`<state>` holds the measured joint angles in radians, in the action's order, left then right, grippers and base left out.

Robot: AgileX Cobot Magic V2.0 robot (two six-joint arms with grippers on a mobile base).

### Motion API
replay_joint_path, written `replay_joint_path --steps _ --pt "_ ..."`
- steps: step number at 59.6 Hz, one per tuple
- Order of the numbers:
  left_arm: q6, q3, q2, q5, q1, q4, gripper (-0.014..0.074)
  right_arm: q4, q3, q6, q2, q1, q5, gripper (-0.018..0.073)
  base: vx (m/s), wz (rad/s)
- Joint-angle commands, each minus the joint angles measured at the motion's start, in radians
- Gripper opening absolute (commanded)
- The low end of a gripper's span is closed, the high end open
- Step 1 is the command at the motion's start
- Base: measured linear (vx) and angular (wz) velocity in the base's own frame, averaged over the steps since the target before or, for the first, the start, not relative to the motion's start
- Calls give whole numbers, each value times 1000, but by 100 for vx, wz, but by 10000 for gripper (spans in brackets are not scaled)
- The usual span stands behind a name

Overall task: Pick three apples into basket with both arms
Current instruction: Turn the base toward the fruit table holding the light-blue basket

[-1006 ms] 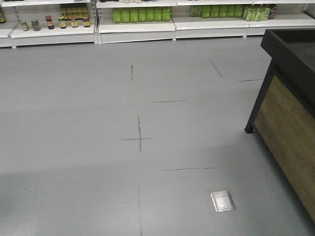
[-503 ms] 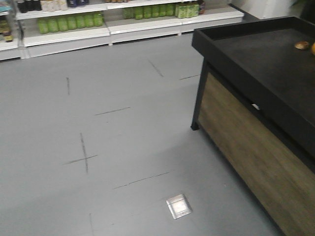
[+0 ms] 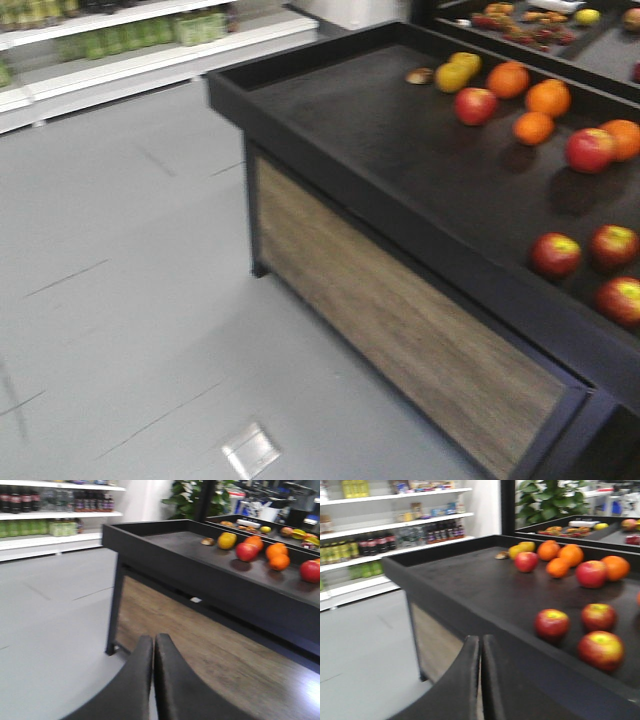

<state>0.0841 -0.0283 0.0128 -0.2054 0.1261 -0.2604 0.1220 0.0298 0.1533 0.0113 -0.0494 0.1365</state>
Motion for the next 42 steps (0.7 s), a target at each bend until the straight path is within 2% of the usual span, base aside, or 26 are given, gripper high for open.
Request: replay_joint_path --steps 1,42 --pt "-6 25 13 79 5 -6 -6 8 12 -11 13 7 -72 -5 15 -65" --pt "-6 25 13 79 5 -6 -6 8 12 -11 13 7 -72 -5 12 -68"
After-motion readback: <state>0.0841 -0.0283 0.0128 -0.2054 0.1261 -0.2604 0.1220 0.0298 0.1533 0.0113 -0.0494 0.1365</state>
